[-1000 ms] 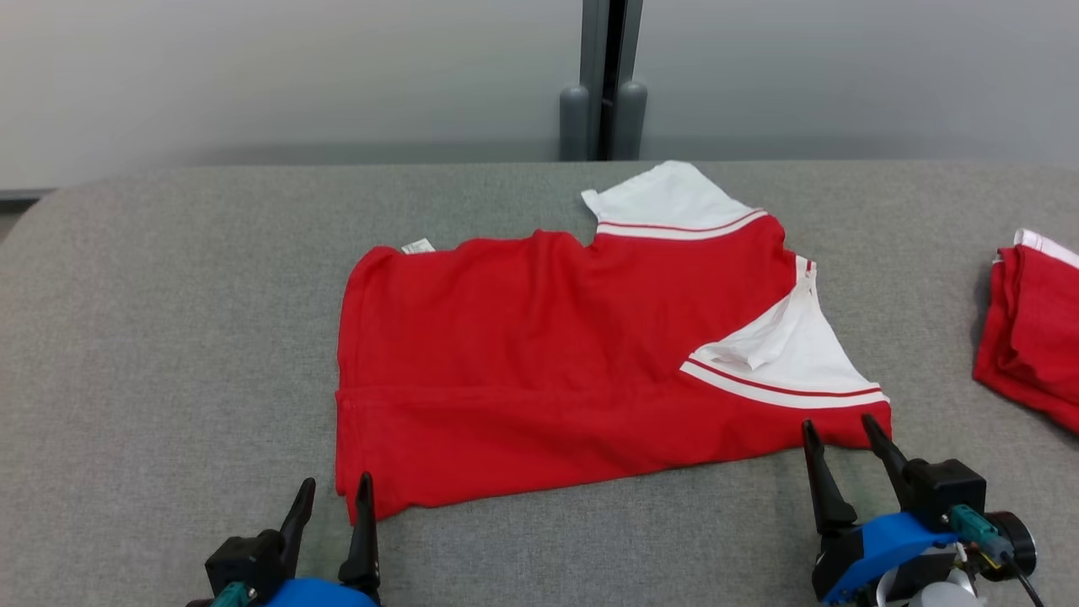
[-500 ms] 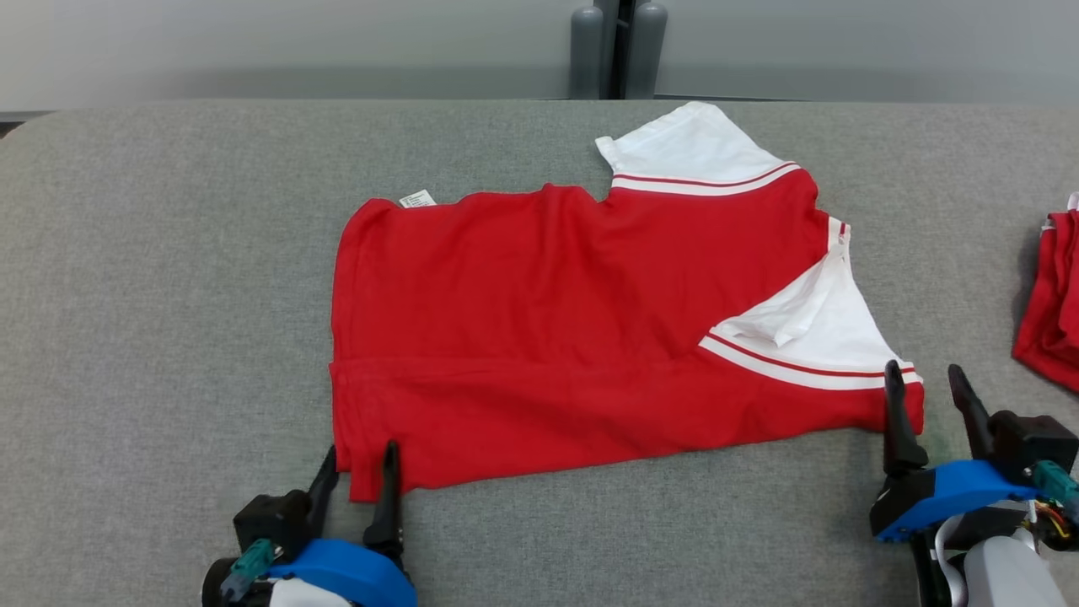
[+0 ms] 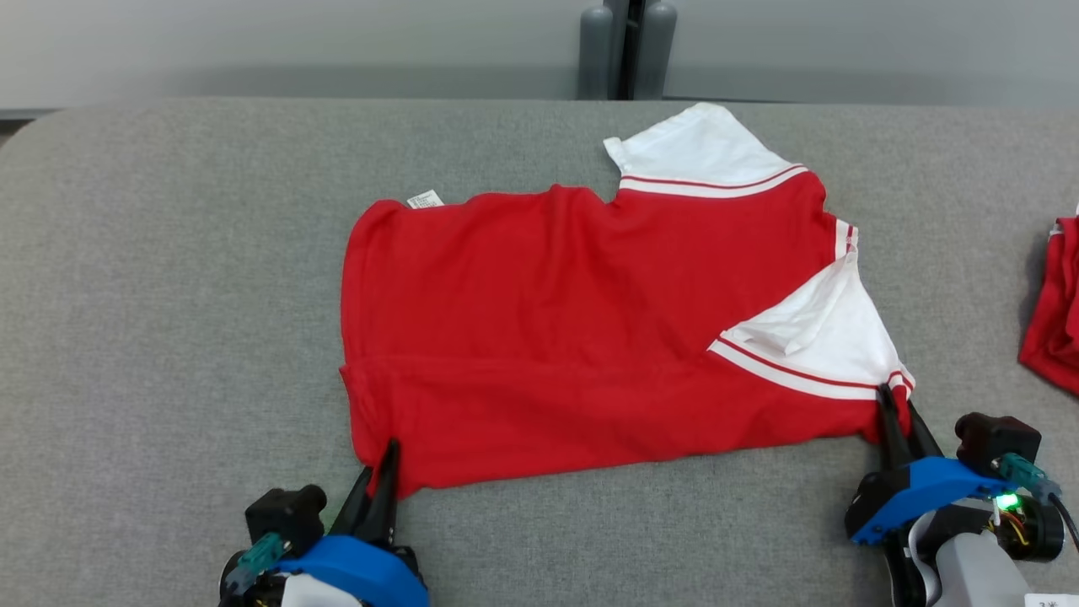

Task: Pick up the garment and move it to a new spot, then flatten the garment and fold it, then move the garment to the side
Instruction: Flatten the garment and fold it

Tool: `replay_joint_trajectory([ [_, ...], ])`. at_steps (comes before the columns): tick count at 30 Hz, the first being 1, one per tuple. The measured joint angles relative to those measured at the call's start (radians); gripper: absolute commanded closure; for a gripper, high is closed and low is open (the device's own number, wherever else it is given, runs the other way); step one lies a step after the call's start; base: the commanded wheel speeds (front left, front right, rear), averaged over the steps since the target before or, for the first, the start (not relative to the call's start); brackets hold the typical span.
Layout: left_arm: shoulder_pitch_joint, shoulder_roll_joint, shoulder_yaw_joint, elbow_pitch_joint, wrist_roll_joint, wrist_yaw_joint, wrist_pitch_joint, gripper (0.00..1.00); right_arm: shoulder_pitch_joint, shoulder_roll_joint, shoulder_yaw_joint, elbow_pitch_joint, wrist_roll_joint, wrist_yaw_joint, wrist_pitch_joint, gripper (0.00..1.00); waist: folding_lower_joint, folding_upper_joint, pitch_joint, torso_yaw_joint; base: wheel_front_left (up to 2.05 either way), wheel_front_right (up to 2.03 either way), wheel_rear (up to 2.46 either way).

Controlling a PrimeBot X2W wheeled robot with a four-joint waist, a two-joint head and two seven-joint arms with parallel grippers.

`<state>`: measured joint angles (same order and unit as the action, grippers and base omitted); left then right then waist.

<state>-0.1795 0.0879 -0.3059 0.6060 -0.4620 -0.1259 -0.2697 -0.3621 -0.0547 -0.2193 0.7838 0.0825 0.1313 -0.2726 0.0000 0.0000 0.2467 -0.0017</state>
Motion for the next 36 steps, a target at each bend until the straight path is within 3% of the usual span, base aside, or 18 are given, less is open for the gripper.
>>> replay_joint_trajectory([
  [13, 0.185, -0.003, 0.077, -0.058, 0.064, -0.007, 0.005, 1.00, 0.224, 0.008, -0.014, -0.080, 0.092, 0.000, 0.009, 1.00, -0.0002, 0.0000, -0.165, 0.022, 0.00, 0.00, 0.00],
  [14, 0.190, -0.007, 0.083, -0.057, 0.067, -0.007, 0.005, 0.58, 0.236, 0.008, -0.013, -0.084, 0.098, 0.000, 0.009, 0.40, -0.0003, 0.0000, -0.167, 0.022, 0.00, 0.00, 0.00],
  [15, 0.194, -0.012, 0.092, -0.056, 0.068, -0.007, 0.005, 0.00, 0.245, 0.008, -0.015, -0.090, 0.103, 0.000, 0.009, 0.00, -0.0003, 0.0000, -0.166, 0.022, 0.00, 0.00, 0.00],
  [21, 0.171, -0.024, 0.165, -0.091, 0.112, -0.006, 0.005, 0.00, 0.232, 0.005, -0.028, -0.161, 0.070, -0.001, 0.008, 0.00, -0.0002, 0.0000, -0.116, 0.015, 0.00, 0.00, 0.00],
  [27, 0.002, -0.026, 0.184, -0.102, 0.144, -0.006, 0.005, 0.00, 0.112, 0.006, -0.011, -0.204, 0.032, -0.001, 0.009, 0.00, 0.0001, 0.0000, -0.037, 0.010, 0.00, 0.00, 0.00],
  [36, -0.363, 0.040, 0.123, 0.151, 0.126, -0.006, 0.051, 0.00, -0.119, 0.006, 0.062, -0.196, -0.035, -0.001, 0.074, 0.00, 0.0002, 0.0000, 0.077, 0.006, 0.00, 0.00, 0.00],
])
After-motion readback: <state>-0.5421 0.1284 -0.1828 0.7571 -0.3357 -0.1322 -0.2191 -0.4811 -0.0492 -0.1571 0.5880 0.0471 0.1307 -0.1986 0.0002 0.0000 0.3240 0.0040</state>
